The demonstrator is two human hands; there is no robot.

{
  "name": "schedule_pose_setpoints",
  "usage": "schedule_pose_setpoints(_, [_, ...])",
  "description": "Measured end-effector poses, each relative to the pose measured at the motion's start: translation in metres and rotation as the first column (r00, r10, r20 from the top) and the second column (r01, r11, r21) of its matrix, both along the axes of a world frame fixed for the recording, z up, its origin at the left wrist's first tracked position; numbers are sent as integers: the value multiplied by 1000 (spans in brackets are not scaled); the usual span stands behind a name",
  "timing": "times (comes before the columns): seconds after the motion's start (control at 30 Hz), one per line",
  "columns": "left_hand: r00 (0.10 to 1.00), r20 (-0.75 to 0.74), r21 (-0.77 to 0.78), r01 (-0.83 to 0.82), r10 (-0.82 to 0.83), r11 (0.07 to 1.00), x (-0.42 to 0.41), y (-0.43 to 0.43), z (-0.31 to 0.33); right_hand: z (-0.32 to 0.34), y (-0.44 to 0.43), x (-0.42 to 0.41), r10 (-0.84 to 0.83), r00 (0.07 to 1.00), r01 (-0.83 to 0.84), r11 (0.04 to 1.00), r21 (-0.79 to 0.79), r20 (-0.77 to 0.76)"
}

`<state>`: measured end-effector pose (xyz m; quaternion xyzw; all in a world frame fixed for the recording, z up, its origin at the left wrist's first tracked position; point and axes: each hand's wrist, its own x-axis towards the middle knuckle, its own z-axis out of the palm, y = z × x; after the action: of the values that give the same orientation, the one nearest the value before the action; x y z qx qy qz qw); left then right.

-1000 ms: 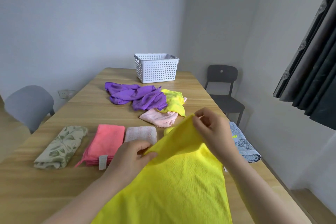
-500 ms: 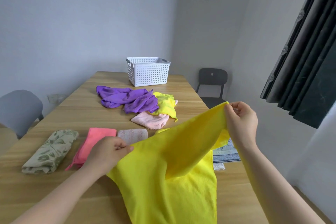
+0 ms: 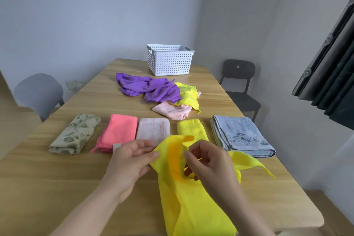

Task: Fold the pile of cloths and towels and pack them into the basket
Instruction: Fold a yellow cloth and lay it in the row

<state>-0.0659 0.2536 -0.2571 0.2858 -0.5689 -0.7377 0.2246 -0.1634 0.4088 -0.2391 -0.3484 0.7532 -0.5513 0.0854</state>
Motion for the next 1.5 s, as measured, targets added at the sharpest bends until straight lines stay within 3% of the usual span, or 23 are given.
schedule_pose_setpoints(0.1, [994,-86,47,-58,62,997,14,13,-10,-15,-5,18,35,998,-33,999,-25,56])
schedule_pose_setpoints(0.23, [991,-132,63,26,-18,998,26,32,-19,-24,-7,28,67,996,-64,997,-48,66])
schedule_pose_setpoints(0.47, [980,-126,29,-149,151,988,30,30,-26,-29,1,24,197,971,-203,979,30,139])
schedule_pose_setpoints(0.63, [975,-123,22,-182,183,983,28,33,-27,-32,-5,16,203,968,-208,978,20,144])
schedule_pose_setpoints(0.83, [969,-162,35,-182,186,983,29,31,-24,-36,-15,6,217,976,-217,973,83,21])
schedule_pose_setpoints(0.93, [961,-162,27,-223,224,974,30,29,-24,-38,-16,3,187,975,-179,981,74,-120])
schedule_pose_setpoints(1.17, [965,-176,-79,-211,195,974,33,27,-23,-29,-18,4,243,912,-219,970,108,-332])
schedule_pose_setpoints(1.5, [975,-180,-264,-177,132,948,35,32,-18,-29,-19,5,232,889,-197,972,129,-393])
